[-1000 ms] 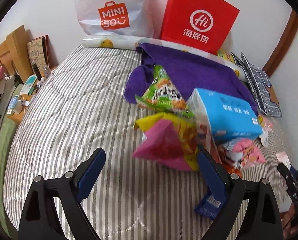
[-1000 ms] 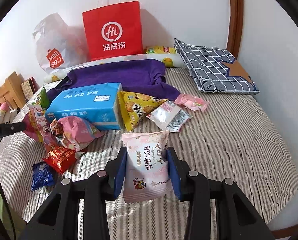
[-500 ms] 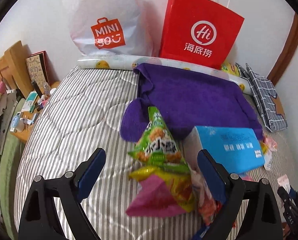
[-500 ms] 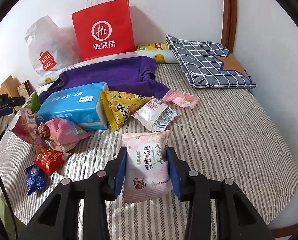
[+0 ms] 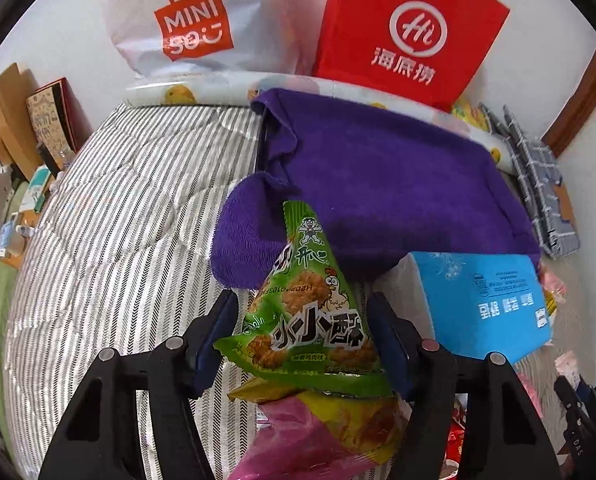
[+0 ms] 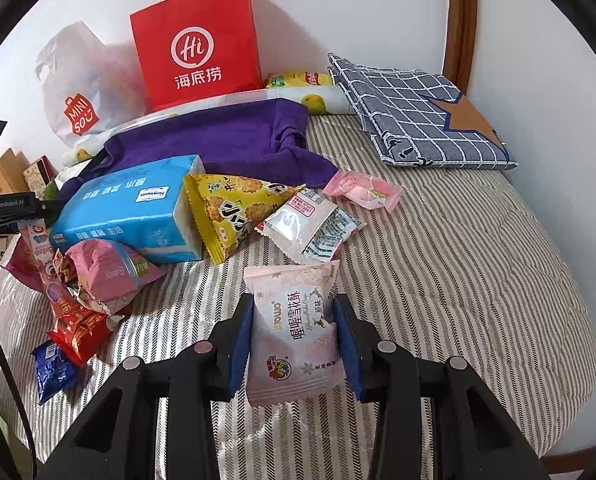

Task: Organize snacks
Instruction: 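Grasp the green triangular snack bag with the left tool while the right tool holds the pink packet, then carry the green bag and pink packet toward the purple towel with both tools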

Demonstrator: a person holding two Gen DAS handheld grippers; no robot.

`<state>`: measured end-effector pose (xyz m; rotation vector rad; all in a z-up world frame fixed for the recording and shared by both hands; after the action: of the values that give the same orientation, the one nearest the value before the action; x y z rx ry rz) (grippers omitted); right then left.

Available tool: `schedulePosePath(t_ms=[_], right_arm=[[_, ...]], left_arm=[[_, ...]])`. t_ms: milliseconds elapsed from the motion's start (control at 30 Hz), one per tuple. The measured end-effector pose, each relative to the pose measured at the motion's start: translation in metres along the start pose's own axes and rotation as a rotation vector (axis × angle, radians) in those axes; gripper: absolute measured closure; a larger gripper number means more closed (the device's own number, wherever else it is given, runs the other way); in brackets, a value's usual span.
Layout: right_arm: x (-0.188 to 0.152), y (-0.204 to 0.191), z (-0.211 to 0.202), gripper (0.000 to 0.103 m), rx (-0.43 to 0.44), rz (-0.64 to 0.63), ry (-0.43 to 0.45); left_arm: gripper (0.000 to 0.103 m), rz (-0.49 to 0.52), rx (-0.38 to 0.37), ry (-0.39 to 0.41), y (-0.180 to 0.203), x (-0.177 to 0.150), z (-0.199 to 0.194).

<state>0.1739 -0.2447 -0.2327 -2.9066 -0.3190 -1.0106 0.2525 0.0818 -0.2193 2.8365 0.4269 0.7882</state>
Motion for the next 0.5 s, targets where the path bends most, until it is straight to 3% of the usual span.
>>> schedulePosePath(t_ms=[500], right_arm=[[0.009, -0.028, -0.022, 0.065, 0.033, -0.021, 0.047]], left_arm=[[0.044, -0.006, -0.030, 0.072, -0.019, -0.010, -0.050]])
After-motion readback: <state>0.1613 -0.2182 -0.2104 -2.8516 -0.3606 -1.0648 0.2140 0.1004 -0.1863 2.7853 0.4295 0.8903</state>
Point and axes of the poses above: each gripper's, at about its wrist camera, not at the fingertips, and z roughly the way its jaws point, y to its right, x to its top, the point moved 7 cm from there along z, roughly the way its jaws point, and after that the axes turned 8 degrees about -z, right-handed, at the moved point
